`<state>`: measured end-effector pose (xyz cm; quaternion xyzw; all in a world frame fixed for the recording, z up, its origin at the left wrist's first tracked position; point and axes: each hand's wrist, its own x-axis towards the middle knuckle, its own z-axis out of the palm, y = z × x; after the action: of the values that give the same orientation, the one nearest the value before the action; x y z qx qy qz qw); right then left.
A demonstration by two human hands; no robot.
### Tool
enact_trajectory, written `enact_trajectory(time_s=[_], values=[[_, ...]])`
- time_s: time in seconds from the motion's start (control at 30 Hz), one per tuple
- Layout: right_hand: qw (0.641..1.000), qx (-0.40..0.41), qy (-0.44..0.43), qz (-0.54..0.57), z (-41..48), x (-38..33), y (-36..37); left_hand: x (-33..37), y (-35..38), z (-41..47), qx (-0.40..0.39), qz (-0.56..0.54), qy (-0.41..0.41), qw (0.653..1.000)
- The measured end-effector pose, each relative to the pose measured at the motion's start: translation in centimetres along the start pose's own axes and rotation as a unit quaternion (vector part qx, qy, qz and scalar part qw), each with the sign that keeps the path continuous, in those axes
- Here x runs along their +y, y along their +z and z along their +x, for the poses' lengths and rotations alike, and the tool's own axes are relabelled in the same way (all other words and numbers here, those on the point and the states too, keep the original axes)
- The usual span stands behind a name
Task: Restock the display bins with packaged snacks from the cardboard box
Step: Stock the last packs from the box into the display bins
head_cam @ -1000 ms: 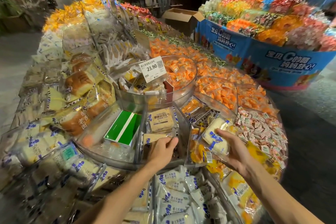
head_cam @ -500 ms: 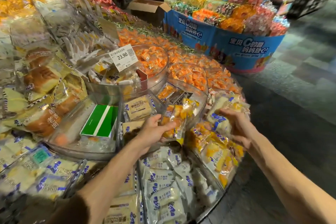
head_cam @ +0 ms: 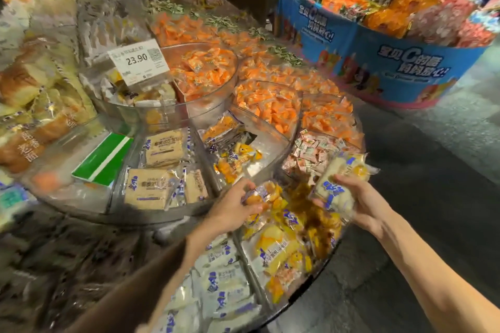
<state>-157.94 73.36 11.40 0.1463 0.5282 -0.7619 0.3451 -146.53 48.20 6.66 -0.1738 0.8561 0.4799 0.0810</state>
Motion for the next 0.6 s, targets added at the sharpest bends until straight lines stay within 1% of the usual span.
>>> enact_trajectory(time_s=[0.07,0.17,0.27,0.3,0.33,0.37,0.4,0.43,0.47,0.5,0.53,0.57,0.6], values=[[1.0,-0.007,0.013,-0.003,0.9,-0.8,-1.3,0.5,1.2,1.2,0.033,-0.001,-0.016,0.999],[0.999,-0.02,0.034,-0.002,2.0,-1.2,-2.5,1.5,2.7,3.1,0.057,0.026,-0.004,0.998],[0.997,-0.04,0.058,-0.024,2.5,-1.1,-2.8,2.5,4.3,5.2,0.065,0.079,0.027,0.994],[0.997,-0.046,0.064,-0.028,2.7,-1.1,-2.9,2.7,5.0,5.8,0.068,0.123,0.033,0.989],[0.996,-0.05,0.072,-0.031,2.9,-1.1,-3.0,2.7,5.6,6.2,0.074,0.196,0.042,0.977],[0.995,-0.054,0.077,-0.036,3.1,-1.0,-3.2,2.5,6.2,6.7,0.097,0.287,0.062,0.951],[0.994,-0.062,0.082,-0.041,3.3,-1.0,-3.4,2.3,6.5,6.8,0.125,0.378,0.076,0.914],[0.993,-0.07,0.086,-0.043,3.4,-0.9,-3.6,2.0,6.6,7.0,0.135,0.456,0.079,0.876],[0.992,-0.076,0.091,-0.048,3.6,-0.9,-3.7,1.6,6.6,7.2,0.142,0.504,0.078,0.848],[0.991,-0.081,0.094,-0.055,3.9,-0.8,-3.9,1.1,6.8,7.6,0.157,0.521,0.098,0.833],[0.989,-0.094,0.096,-0.061,4.1,-0.7,-3.9,0.6,6.9,7.8,0.156,0.526,0.119,0.828],[0.988,-0.102,0.099,-0.068,4.3,-0.7,-3.9,0.2,7.1,8.0,0.141,0.507,0.134,0.84],[0.986,-0.107,0.102,-0.073,4.4,-0.6,-3.9,0.1,7.1,8.0,0.127,0.486,0.13,0.855]])
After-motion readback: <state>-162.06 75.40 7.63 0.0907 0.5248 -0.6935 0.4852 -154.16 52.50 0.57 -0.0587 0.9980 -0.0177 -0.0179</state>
